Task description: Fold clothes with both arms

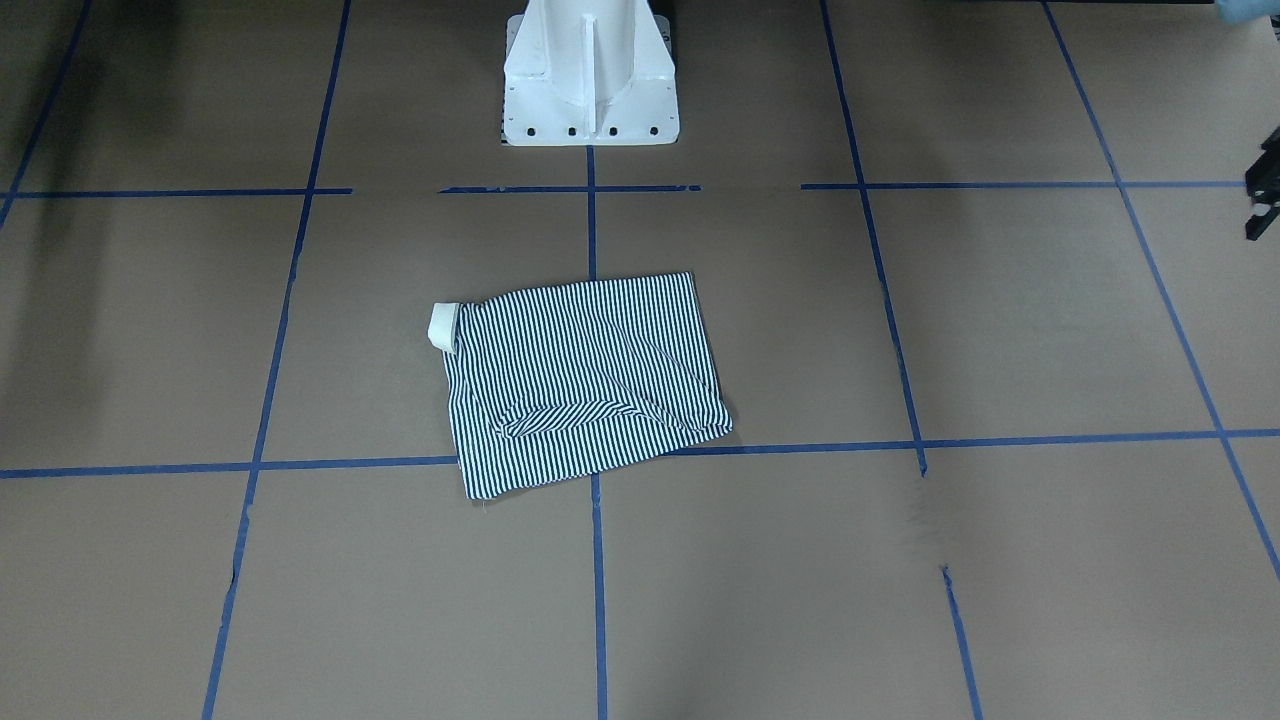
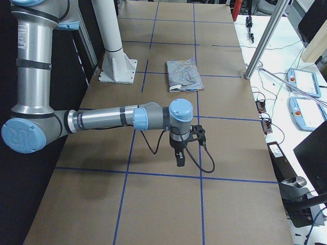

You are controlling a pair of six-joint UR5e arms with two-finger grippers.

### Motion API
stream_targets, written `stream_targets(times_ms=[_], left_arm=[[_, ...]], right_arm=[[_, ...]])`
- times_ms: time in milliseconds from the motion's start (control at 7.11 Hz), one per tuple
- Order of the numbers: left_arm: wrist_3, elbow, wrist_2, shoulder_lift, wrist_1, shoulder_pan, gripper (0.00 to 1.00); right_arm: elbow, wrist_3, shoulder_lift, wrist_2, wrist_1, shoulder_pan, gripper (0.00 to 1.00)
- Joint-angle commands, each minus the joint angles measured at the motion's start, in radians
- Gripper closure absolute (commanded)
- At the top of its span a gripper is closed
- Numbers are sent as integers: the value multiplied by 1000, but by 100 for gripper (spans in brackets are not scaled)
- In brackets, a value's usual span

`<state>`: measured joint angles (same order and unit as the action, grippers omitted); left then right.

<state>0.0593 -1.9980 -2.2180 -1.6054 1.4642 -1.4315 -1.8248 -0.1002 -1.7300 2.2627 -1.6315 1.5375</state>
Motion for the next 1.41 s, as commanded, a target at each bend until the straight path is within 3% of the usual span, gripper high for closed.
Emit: stream_targets(times_ms=[0, 281, 422, 704, 1266], left_arm=[[-10, 80, -12, 38, 13, -71, 0], [20, 146, -98, 128, 10, -139, 0], [36, 166, -235, 225, 27, -156, 0], [40, 171, -239, 279, 119, -184, 0], [39, 160, -137, 257, 119, -182, 0]], right_arm=[[54, -6, -48, 8, 2, 19, 0], [70, -3, -48, 34, 10, 27, 0], [76, -3, -49, 44, 10, 27, 0], [76, -3, -49, 44, 10, 27, 0], [75, -3, -51, 46, 10, 32, 0]])
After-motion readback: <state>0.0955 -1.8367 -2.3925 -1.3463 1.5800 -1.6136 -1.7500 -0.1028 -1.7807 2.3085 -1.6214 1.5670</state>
